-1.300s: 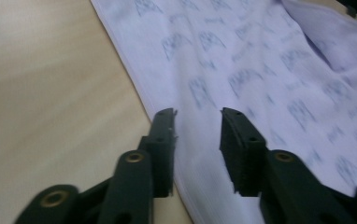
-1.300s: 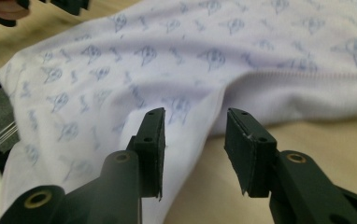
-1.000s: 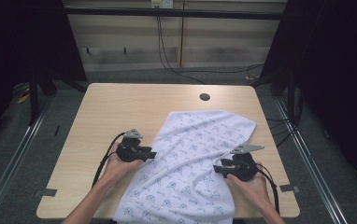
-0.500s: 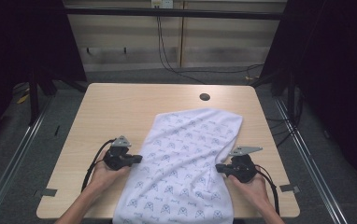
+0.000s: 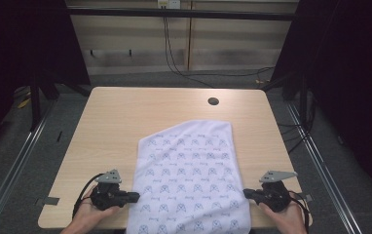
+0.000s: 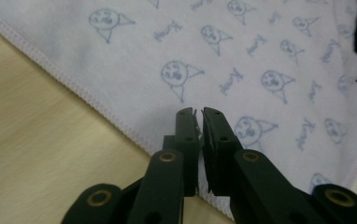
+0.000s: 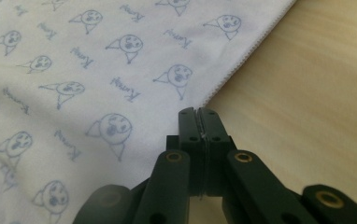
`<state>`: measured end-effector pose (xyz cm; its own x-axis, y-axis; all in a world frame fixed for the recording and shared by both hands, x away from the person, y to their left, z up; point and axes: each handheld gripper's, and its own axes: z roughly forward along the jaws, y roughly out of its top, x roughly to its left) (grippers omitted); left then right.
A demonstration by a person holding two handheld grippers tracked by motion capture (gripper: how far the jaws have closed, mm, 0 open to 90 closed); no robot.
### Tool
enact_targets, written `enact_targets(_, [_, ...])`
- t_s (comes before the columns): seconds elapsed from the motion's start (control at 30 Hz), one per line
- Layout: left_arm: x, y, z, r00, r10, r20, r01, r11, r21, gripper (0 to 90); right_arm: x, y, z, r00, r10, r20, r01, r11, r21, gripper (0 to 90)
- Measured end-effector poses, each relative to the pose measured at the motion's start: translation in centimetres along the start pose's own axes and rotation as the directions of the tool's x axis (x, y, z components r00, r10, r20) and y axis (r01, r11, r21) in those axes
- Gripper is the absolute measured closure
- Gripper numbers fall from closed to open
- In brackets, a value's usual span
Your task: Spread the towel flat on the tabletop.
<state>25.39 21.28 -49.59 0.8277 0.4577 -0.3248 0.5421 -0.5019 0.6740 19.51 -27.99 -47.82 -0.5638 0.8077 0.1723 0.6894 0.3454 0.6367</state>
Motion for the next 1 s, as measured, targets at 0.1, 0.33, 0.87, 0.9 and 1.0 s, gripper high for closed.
enact_targets(0.1, [1.0,1.3,0.0,0.9995,-0.019,-0.024,0.018,0.9980,-0.061,76.4,-0.1,-0.3,-1.0,0.9998,0.001,0.018,-0.001,0.999,-0.034,76.9])
enact_targets(0.33, [5.6,5.9,2.1,0.9873,-0.072,-0.142,0.056,0.9916,-0.117,74.2,-1.3,4.0,1.8,0.9970,-0.028,-0.072,0.018,0.989,-0.145,69.0])
enact_targets(0.87, [4.4,4.6,3.3,0.9948,-0.010,-0.102,0.008,0.9998,-0.020,86.0,1.6,7.8,9.6,0.9758,-0.215,-0.037,0.214,0.976,-0.027,63.0])
enact_targets(0.9, [4.1,4.3,3.1,0.9951,-0.002,-0.098,0.001,0.9999,-0.010,84.8,1.7,7.4,9.3,0.9763,-0.211,-0.048,0.210,0.977,-0.029,63.0])
enact_targets(1.0, [2.5,3.6,2.1,0.9946,0.039,-0.096,-0.040,0.9991,-0.010,78.0,2.4,6.3,8.4,0.9736,-0.216,-0.072,0.215,0.976,-0.026,62.8])
